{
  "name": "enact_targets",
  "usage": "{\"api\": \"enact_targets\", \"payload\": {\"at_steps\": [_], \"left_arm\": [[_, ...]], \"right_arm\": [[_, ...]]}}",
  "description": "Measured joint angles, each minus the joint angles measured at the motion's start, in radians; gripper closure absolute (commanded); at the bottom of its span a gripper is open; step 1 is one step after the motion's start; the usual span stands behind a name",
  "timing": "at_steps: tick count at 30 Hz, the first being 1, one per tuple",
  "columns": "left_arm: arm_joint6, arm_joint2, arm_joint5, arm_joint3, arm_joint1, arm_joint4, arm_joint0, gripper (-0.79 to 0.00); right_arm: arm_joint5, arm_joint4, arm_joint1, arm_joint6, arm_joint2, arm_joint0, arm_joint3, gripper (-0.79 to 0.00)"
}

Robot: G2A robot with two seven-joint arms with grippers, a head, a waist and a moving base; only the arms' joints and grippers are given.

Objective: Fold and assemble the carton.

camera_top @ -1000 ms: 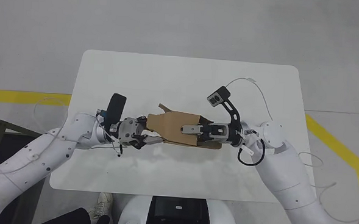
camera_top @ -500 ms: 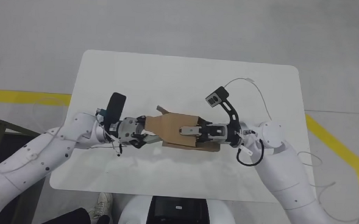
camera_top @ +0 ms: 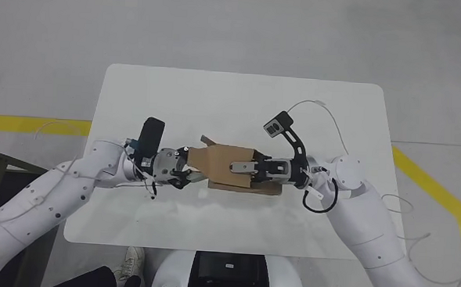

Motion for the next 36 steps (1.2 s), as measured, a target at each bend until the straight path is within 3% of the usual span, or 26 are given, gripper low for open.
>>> {"api": "enact_targets", "payload": {"at_steps": [36], "left_arm": [[-0.120, -0.151, 0.000, -0.080, -0.012, 0.016, 0.124, -0.219]], "right_arm": [[0.000, -0.005, -0.004, -0.001, -0.010, 0.003, 0.011, 0.000]]}}
